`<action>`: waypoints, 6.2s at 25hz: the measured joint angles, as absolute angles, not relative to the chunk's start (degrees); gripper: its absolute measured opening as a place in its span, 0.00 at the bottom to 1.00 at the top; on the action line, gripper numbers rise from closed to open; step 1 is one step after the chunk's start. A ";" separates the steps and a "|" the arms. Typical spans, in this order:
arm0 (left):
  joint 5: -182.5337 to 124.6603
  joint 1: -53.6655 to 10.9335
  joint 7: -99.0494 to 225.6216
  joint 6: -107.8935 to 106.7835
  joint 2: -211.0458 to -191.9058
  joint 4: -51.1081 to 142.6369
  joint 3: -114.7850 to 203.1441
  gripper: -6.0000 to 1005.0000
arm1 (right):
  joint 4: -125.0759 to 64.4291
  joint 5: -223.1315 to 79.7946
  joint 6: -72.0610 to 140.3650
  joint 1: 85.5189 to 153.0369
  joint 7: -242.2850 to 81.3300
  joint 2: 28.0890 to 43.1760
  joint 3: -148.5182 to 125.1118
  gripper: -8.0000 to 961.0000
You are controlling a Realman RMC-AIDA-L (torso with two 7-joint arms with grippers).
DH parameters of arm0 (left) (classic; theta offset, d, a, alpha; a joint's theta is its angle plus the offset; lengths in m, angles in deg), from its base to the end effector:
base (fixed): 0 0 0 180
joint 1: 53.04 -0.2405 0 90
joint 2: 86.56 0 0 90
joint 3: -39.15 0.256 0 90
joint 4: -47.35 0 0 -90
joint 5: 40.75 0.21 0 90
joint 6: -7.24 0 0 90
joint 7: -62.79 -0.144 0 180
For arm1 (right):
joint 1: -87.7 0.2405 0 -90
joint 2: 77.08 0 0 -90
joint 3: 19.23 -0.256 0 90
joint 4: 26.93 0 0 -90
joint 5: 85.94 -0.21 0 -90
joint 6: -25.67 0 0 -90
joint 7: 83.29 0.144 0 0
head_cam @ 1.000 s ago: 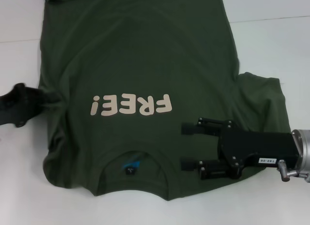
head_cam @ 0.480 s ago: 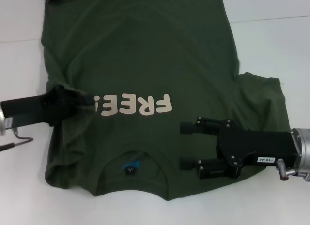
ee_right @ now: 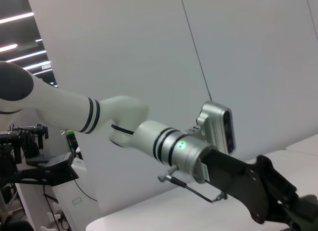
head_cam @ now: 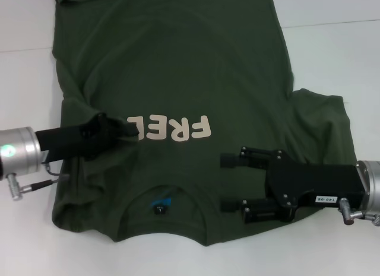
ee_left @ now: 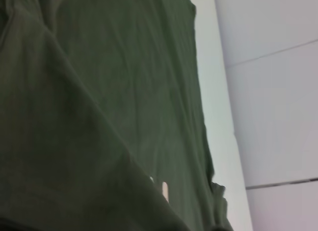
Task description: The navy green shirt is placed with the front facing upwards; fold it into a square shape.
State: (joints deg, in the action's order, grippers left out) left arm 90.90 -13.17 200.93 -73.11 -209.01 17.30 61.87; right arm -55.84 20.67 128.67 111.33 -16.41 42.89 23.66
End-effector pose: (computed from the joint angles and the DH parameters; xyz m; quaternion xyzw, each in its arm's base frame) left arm -0.2528 0.3565 -0.0378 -0.6794 -0.6880 -0.2536 0.0251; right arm 0.2638 0.2606 -0.0218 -0.9164 0.1782 0.3557 0.0434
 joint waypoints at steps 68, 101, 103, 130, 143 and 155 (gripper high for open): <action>93.69 -17.90 209.15 -65.70 -206.36 8.30 66.41 0.86 | -55.58 20.67 128.14 111.51 -16.41 42.79 23.69 0.93; 93.46 -15.67 207.74 -63.98 -205.61 12.02 68.21 0.12 | -55.58 20.67 128.21 111.17 -16.41 42.70 23.44 0.93; 92.31 -15.37 207.60 -64.79 -205.56 11.98 68.20 0.08 | -55.58 20.67 128.21 111.17 -16.41 42.71 23.57 0.93; 83.22 -7.10 199.21 -51.80 -206.23 22.93 68.89 0.09 | -54.96 21.03 128.13 111.07 -16.41 42.70 23.74 0.93; 78.70 -14.41 198.84 -63.18 -206.29 14.45 67.87 0.56 | -55.08 20.89 128.47 111.07 -16.39 42.59 23.46 0.93; 78.00 -23.24 194.05 -90.05 -206.27 2.85 68.06 0.82 | -58.64 21.01 127.76 111.25 -3.47 40.81 20.83 0.93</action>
State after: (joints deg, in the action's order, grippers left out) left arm 78.00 -23.24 194.05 -90.05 -206.27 2.85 68.06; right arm -58.64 21.01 127.76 111.25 -3.47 40.81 20.83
